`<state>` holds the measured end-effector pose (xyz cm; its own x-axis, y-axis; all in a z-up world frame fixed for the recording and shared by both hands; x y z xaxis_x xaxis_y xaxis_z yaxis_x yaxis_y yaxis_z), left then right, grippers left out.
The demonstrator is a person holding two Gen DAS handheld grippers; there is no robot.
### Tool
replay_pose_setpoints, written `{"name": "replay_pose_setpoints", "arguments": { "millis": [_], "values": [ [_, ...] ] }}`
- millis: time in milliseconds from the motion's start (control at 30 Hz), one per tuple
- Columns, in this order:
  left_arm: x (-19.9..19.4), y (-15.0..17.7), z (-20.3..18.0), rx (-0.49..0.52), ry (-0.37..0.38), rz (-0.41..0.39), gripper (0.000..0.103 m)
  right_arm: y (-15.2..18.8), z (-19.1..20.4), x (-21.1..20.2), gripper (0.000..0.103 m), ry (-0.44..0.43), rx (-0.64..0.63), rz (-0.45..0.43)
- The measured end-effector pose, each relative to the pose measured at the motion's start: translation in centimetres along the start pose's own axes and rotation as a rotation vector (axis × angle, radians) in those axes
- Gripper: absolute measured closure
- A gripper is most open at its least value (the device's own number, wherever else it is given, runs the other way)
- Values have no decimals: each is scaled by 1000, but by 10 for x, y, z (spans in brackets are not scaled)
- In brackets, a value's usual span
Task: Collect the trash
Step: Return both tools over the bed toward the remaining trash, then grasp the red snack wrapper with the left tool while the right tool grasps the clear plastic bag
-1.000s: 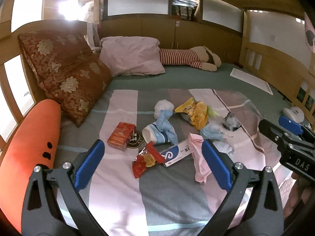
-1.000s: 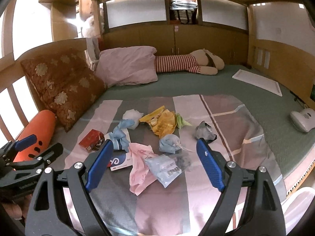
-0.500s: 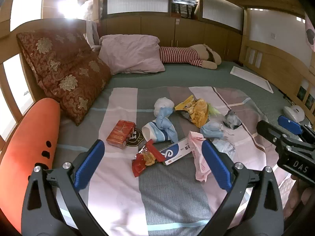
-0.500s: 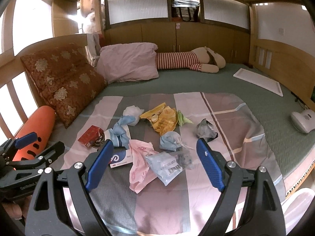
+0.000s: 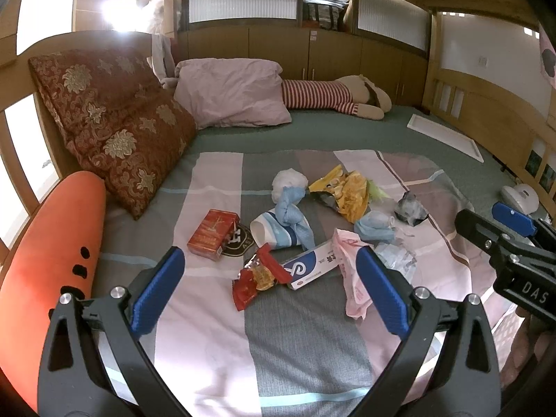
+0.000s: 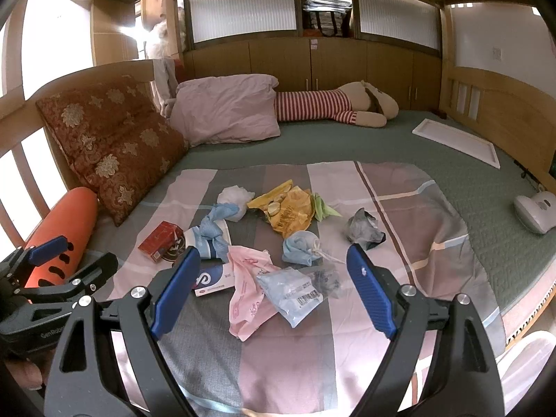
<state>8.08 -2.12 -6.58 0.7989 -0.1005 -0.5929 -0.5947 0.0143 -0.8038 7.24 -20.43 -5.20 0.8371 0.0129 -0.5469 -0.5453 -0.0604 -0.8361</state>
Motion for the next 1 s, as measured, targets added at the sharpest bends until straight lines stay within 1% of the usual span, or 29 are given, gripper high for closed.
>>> {"name": "replay_pose_setpoints", "arguments": {
  "millis": [433,567,633,733,767,833,867,900,933,1000],
  "values": [
    [3,4,3,1,-4,8,5,1,0,0,18,0,-2,1],
    [5,2,14,-1,-26,11,5,2,-3,3,19,14,1,3],
    [9,-1,26,-21,-40,20,5,1,-13,6,19,30,21,3],
    [20,-7,51,-97,-51,50,5,-3,-36,14,19,50,81,12],
    [27,-7,62,-139,-45,68,6,-4,-43,17,19,56,96,17],
    [35,-9,67,-175,-25,91,9,-5,-54,27,19,60,129,39],
    [42,-7,66,-174,-13,115,11,-5,-57,33,19,54,141,54],
    [51,-3,60,-152,-5,144,12,-4,-58,37,19,51,143,66],
    [57,0,55,-133,-3,162,14,-4,-59,42,19,45,143,78],
    [75,12,39,-92,10,216,15,-1,-59,52,19,28,146,112]
  ]
}}
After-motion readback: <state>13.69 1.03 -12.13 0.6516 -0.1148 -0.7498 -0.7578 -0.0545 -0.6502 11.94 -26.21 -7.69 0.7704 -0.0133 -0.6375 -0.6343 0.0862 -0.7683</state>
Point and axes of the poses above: each gripper's, at about its wrist camera, not at the fingertips, and x roughly the way its jaws point, z to its left, y to its underside, the point moved 8 cm from there along x, roughly the way its jaws point, and after that the axes turned 3 degrees about -x, right-handed, at the moved point
